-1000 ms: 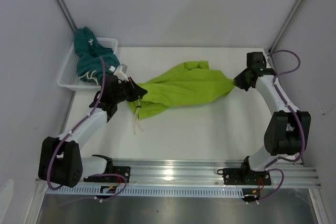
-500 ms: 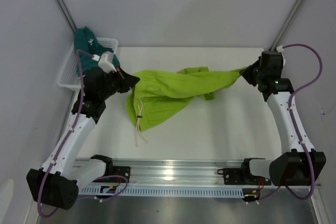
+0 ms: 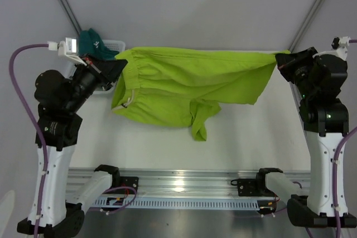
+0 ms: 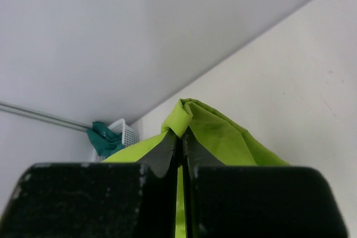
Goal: Fold and stack the shorts
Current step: Flatten the shorts out
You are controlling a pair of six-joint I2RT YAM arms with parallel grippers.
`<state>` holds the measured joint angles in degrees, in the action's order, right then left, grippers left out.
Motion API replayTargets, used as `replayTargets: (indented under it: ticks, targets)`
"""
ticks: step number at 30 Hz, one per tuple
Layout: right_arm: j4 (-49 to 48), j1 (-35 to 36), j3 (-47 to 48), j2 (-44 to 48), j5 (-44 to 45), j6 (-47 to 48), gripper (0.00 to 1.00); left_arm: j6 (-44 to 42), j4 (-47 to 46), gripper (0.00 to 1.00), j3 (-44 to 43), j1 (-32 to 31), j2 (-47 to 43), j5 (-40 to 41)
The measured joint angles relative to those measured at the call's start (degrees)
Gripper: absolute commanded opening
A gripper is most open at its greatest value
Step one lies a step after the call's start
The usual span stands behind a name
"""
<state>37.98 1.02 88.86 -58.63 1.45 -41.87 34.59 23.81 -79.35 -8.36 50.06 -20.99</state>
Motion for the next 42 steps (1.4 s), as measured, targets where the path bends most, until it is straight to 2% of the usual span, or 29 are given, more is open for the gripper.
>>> replayTargets:
  ticks: [11,18,21,26,29,33,35,39,42]
  targets:
    - [1.44,-0.09,3.41,16.37,-2.45,1.16,0.00,0.04,3.98,0.00,-11.91,0.09,-6.71,-3.93]
    - [-4.55,-0.15,6.45,23.89,-6.14,1.25,0.00,-1.22,2.82,0.00,-23.93,0.13,-10.64,-5.33]
    - [-8.02,-0.13,5.79,23.54,-7.21,1.09,0.00,-1.66,0.70,0.00,-27.34,0.13,-10.25,-6.12]
    - [-15.28,-0.13,-1.38,18.88,-8.37,-0.28,0.00,-1.62,-5.86,0.00,-22.21,0.13,-7.04,-6.78]
    - [-19.30,-0.15,-2.12,9.40,-8.46,-1.05,0.00,-1.66,-7.89,0.00,-21.46,0.17,2.05,-6.62]
    - [-21.64,-0.24,3.61,-5.99,-9.97,-1.55,0.00,-1.51,-8.22,0.00,-29.00,1.09,19.06,-7.19]
    - [-22.14,-0.24,3.76,-9.14,-10.82,-1.53,0.00,-1.44,-7.10,0.00,-29.16,1.49,23.47,-6.51]
    - [-22.60,-0.28,4.28,-6.71,-11.50,-0.31,0.00,-1.79,-3.41,0.00,-29.62,1.70,22.75,-6.14]
    - [-26.95,-0.28,2.03,-0.07,-12.24,0.35,0.00,-2.14,-6.05,0.00,-26.73,1.70,16.02,-6.03]
